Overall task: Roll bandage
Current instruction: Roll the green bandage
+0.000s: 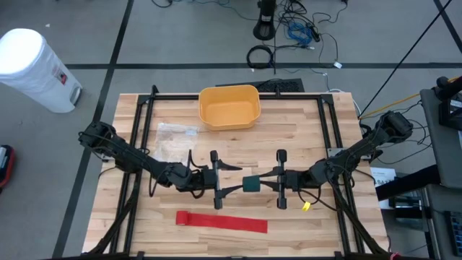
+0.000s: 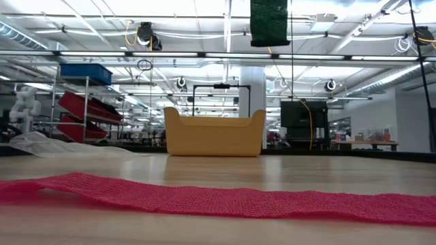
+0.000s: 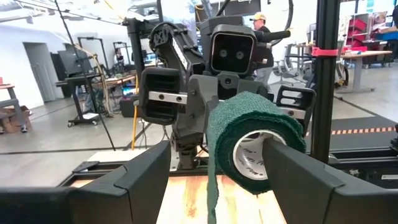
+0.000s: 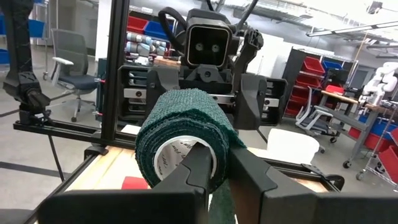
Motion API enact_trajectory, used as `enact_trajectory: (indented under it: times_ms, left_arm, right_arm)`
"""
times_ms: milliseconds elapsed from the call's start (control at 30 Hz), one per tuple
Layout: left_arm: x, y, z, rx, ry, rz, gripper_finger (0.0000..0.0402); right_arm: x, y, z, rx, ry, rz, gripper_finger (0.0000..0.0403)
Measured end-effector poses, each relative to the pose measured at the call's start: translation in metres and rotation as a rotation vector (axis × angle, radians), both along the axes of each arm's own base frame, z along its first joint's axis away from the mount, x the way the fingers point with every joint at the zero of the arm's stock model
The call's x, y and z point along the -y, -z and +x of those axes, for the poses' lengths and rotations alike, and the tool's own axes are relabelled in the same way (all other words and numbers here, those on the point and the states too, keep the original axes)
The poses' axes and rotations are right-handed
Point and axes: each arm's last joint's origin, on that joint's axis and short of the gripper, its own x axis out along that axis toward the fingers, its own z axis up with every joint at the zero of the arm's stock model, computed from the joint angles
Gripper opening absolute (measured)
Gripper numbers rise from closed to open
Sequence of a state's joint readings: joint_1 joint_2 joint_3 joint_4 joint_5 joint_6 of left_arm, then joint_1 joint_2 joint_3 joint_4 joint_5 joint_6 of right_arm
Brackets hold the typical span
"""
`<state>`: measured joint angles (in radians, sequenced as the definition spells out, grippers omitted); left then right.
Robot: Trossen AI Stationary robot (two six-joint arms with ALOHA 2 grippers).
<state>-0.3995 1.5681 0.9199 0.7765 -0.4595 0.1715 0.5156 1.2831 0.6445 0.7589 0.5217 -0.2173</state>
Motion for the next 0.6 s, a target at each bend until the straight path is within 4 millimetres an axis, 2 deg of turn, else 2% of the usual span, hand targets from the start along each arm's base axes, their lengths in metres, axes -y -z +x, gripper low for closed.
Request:
enact_trajectory:
  times_ms: [467, 600]
  left_arm:
    - [0.0, 0.005, 0.011, -0.016, -0.019, 0.032, 0.0259]
    - [0.001, 0.004, 0.012, -0.014, -0.027, 0.047, 0.0244]
  right_arm:
    - [0.0, 0.0, 0.0, 0.0, -0.001, 0.007, 0.0034]
    - [0.0, 0.0, 0.0, 0.0, -0.001, 0.013, 0.0034]
